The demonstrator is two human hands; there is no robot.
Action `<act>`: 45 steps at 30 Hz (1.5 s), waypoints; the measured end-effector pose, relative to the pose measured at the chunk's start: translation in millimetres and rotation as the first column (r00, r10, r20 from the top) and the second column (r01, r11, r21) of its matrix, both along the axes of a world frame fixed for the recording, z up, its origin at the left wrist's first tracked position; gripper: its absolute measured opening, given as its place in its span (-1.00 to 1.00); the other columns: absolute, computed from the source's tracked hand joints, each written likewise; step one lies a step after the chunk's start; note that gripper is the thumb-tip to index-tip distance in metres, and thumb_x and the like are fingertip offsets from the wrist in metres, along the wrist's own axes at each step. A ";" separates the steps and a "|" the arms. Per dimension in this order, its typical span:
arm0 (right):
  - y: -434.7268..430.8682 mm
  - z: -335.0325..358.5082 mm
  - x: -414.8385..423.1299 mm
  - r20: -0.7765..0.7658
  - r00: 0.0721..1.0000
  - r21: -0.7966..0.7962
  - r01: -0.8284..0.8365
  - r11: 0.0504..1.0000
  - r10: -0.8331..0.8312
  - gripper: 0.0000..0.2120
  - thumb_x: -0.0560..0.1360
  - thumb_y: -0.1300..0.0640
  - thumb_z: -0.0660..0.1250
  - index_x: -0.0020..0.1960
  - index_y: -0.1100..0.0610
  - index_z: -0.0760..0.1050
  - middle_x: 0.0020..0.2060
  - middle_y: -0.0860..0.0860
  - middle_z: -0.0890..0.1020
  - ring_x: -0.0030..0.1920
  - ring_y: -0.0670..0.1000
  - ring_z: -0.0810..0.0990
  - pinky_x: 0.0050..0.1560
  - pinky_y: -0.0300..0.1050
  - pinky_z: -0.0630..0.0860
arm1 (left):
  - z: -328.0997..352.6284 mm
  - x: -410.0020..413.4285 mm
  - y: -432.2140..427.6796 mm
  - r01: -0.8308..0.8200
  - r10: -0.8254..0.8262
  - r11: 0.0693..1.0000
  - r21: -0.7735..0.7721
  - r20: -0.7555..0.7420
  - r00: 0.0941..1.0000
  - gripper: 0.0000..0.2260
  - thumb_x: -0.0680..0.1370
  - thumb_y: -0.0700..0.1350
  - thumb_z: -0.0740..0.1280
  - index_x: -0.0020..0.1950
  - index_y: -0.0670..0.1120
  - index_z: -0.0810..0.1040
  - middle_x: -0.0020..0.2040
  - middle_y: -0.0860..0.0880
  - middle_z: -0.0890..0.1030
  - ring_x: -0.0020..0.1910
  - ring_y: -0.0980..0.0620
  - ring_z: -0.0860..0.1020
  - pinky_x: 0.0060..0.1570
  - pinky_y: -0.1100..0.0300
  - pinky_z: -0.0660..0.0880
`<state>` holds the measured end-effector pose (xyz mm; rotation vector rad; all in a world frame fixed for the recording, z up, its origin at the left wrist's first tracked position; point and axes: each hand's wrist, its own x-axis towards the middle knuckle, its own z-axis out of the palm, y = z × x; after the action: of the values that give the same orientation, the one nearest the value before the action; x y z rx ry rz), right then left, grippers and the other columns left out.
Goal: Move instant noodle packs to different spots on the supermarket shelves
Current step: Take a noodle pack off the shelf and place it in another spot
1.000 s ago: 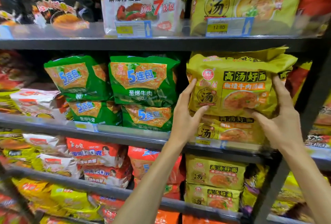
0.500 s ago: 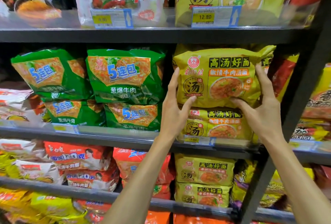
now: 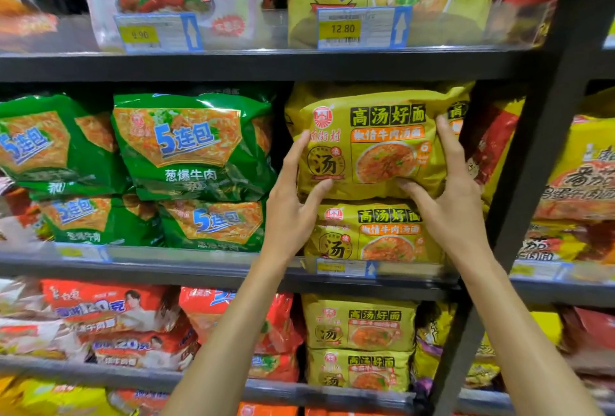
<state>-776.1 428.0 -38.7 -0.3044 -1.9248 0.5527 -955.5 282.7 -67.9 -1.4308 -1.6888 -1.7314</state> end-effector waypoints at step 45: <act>-57.7 26.7 50.8 0.462 0.815 0.132 0.326 0.936 -0.349 -0.03 0.58 -0.03 0.37 0.54 -0.30 -0.40 0.43 0.10 0.36 -0.05 0.13 0.65 -0.09 0.11 0.61 | 29.8 22.2 -48.3 -0.207 0.135 0.935 -0.289 -0.251 0.959 -0.35 0.69 0.05 0.24 0.64 0.30 -0.08 0.61 -0.05 0.24 0.16 -0.15 0.63 -0.14 -0.10 0.65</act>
<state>-725.4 370.2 -12.0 -0.8009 -2.2836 0.1981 -933.3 234.4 -38.2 -1.4913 -1.9547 -1.1949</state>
